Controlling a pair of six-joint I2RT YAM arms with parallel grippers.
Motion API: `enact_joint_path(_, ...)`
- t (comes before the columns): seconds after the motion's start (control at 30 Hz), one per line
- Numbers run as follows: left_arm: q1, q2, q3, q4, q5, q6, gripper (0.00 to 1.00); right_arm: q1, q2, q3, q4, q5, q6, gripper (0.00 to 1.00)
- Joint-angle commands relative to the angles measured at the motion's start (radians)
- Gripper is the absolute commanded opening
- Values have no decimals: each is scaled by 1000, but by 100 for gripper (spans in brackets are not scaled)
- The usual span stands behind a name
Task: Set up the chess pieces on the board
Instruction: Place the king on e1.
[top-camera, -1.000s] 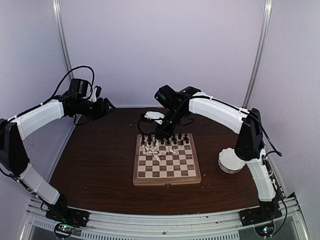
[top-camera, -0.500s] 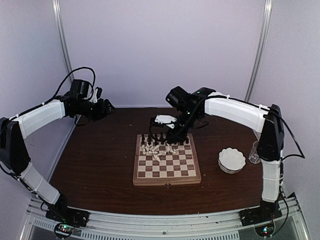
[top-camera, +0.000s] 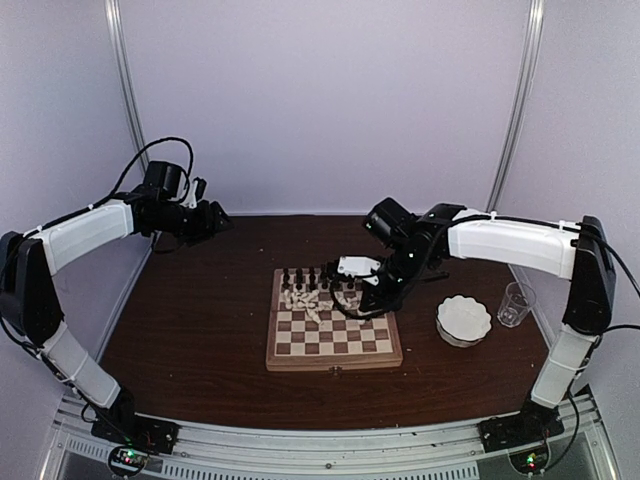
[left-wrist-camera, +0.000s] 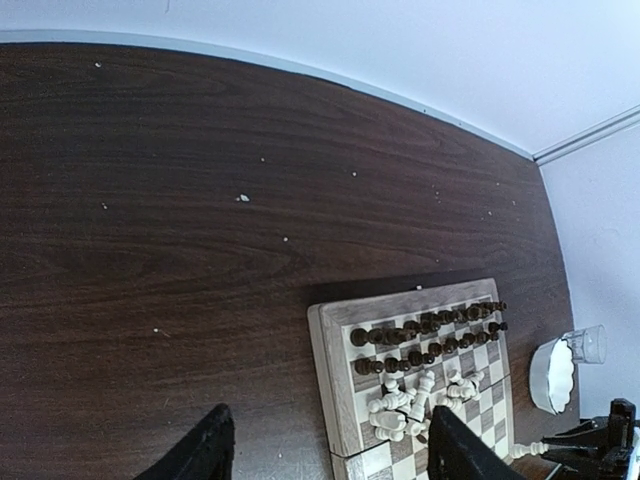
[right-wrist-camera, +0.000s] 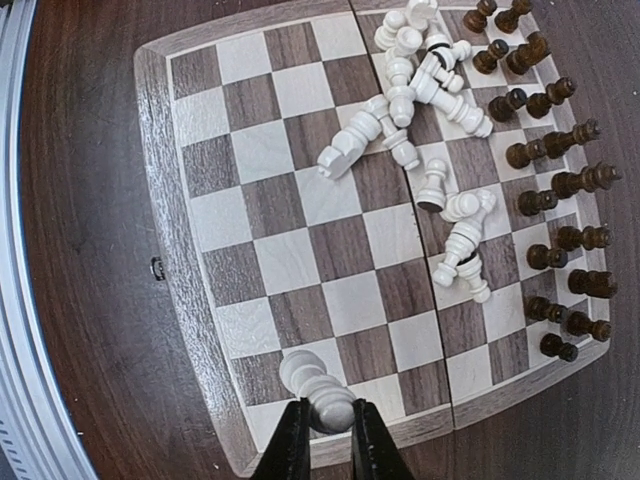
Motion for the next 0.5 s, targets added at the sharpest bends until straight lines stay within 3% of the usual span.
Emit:
enact_joint_path(0.0, 8, 7, 16, 14, 0, 28, 66, 25, -34, -42, 73, -32, -30, 5)
enact_joint_path(0.47, 8, 10, 25, 5, 16, 32, 66, 151, 47, -41, 124, 109, -69, 3)
